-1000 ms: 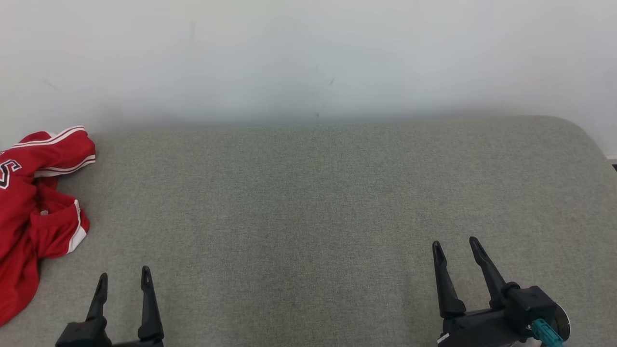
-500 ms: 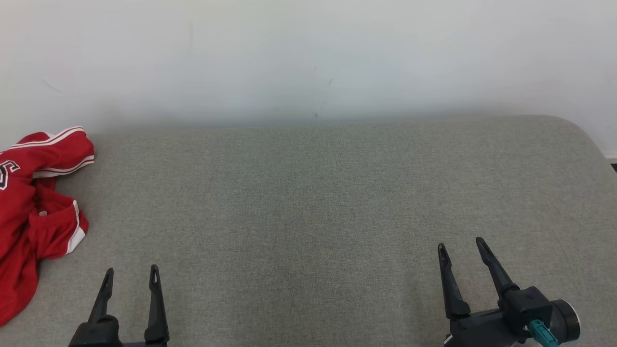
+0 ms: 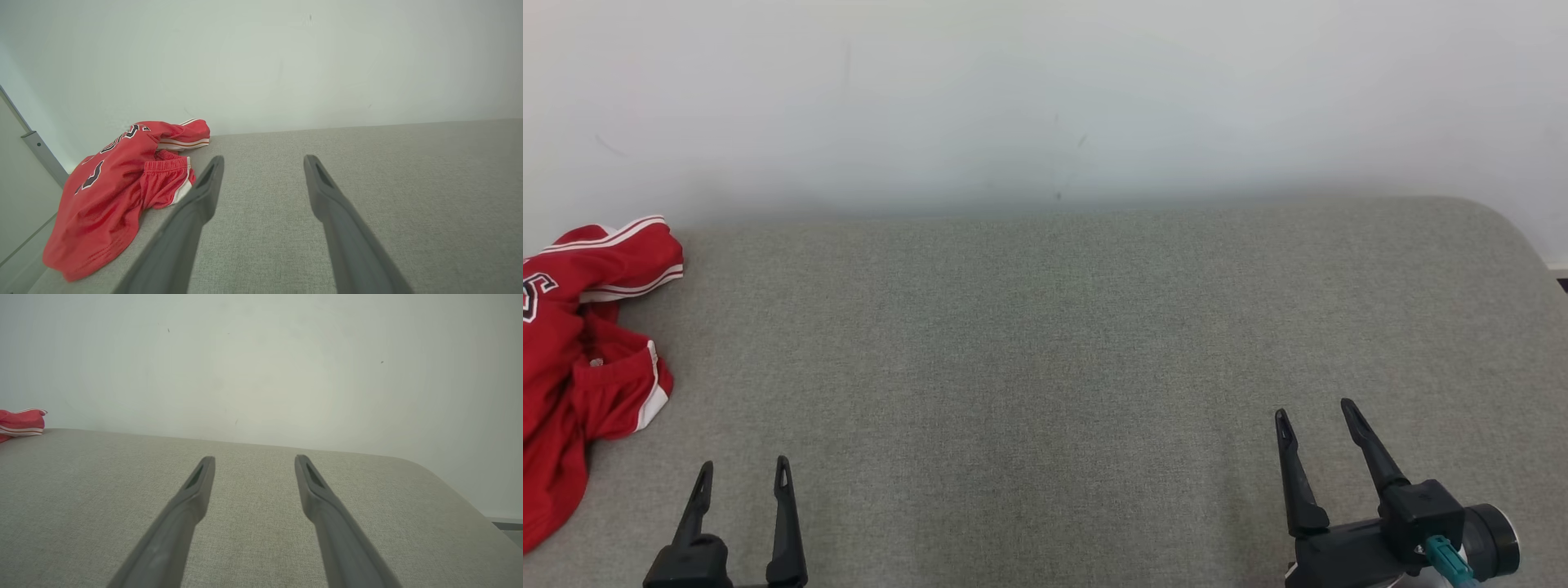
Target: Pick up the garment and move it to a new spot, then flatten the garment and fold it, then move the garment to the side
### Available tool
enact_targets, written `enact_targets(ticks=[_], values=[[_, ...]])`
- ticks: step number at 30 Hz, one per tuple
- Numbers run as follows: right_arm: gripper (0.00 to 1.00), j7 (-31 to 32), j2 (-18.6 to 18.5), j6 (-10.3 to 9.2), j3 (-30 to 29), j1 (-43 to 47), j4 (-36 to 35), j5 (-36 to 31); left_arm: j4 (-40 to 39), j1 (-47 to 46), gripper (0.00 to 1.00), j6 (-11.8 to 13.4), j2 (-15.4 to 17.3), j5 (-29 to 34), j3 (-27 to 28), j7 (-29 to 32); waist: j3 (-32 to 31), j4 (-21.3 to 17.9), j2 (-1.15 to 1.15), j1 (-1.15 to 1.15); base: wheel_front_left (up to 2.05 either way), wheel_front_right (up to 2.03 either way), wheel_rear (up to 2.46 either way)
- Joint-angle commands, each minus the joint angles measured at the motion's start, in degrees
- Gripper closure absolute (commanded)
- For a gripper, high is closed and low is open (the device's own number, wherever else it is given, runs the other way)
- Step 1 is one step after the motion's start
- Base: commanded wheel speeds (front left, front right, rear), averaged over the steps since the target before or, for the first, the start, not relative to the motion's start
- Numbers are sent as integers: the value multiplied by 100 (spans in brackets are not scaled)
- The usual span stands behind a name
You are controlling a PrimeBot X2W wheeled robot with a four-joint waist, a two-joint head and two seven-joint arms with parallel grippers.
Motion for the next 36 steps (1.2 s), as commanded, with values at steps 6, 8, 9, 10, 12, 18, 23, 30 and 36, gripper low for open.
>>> enact_targets(ticks=[6,8,9,10,12,18,23,30,36], values=[[0,120,3,-12,3,50,-117,43,-122,76,0,-26,45,-77,-34,162,-7,-6,0,0,0,0,0],[0,148,4,-12,-1,65,-142,65,-156,91,0,-26,51,-103,-40,218,-8,-6,0,0,0,0,0],[0,169,4,-12,0,69,-151,66,-174,95,0,-21,55,-112,-45,254,-9,-6,0,0,0,0,0],[0,191,4,-12,-2,69,-159,64,-187,103,0,-18,53,-130,-51,283,-13,-8,0,0,0,0,0],[0,247,3,-12,-3,72,-186,83,-219,106,0,-6,62,-142,-52,339,-16,-12,0,0,0,0,0],[0,518,2,-12,-37,93,-342,141,-270,129,0,40,69,-185,-43,421,-30,-13,0,0,0,0,0],[0,754,4,-12,-52,114,-528,190,-287,126,0,71,88,-216,-33,441,-31,-9,0,0,0,0,0],[0,881,4,-12,-42,175,-665,269,-303,151,0,100,70,-272,-48,411,-20,-20,0,0,0,0,0],[0,888,4,-12,-61,202,-647,354,-303,131,0,114,59,-317,-48,387,-8,-23,0,0,0,0,0]])
